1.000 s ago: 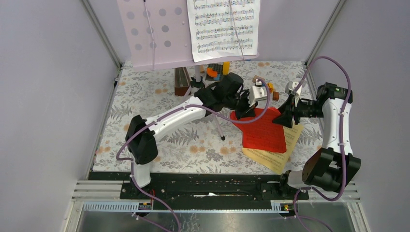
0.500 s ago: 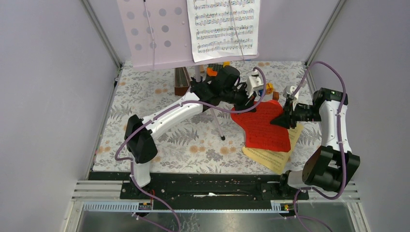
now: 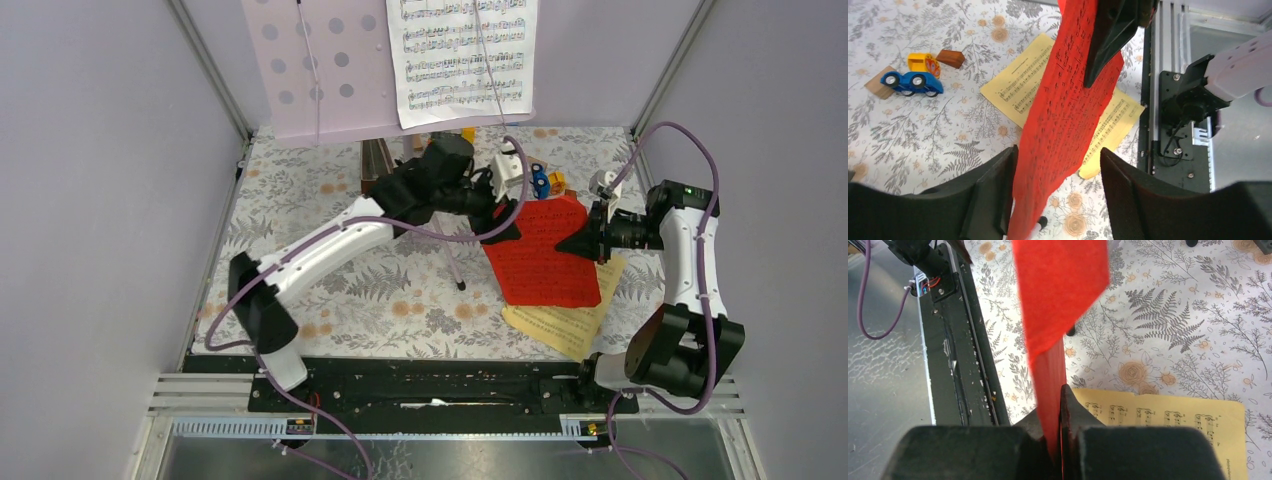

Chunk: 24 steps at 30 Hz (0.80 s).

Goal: Set up the instrument practice props

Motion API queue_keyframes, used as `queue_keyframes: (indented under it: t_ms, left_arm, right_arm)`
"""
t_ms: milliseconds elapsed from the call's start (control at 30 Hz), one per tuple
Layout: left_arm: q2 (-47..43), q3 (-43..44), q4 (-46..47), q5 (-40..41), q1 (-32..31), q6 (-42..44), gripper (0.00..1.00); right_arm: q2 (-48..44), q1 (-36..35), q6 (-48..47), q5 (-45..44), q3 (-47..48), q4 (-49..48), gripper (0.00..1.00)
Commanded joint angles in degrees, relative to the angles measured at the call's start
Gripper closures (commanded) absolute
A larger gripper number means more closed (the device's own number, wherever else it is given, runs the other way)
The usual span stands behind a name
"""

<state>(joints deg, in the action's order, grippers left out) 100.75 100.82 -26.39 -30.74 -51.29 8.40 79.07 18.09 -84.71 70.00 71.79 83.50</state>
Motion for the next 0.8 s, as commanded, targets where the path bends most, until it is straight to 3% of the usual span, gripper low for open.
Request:
queue_keyframes:
  t_ms: [0,200,567,767]
  left_arm:
    - [-8.5,-2.5,3.2,3.6,0.2,2.2,0.27]
    - [-15.7,-7.1,2.7,7.5,0.2,3.1,0.09]
    - [-24.2,-7.9,-2.8,16.6,0.2,4.9,0.01]
    - [-24.6,-0.2,-10.4,17.2,0.1,5.0,0.01]
  right_arm:
    - [-5.0,-1.1,6.0,3.9,0.2,1.3,1.00]
    - [-7.9,-5.2,13.5,2.7,0.6,1.1,1.00]
    - [-10.9,-8.1,25.1,3.5,5.6,-2.7,1.00]
    - [-14.3,-17.2,46.7,-2.1,7.1,-20.9,1.00]
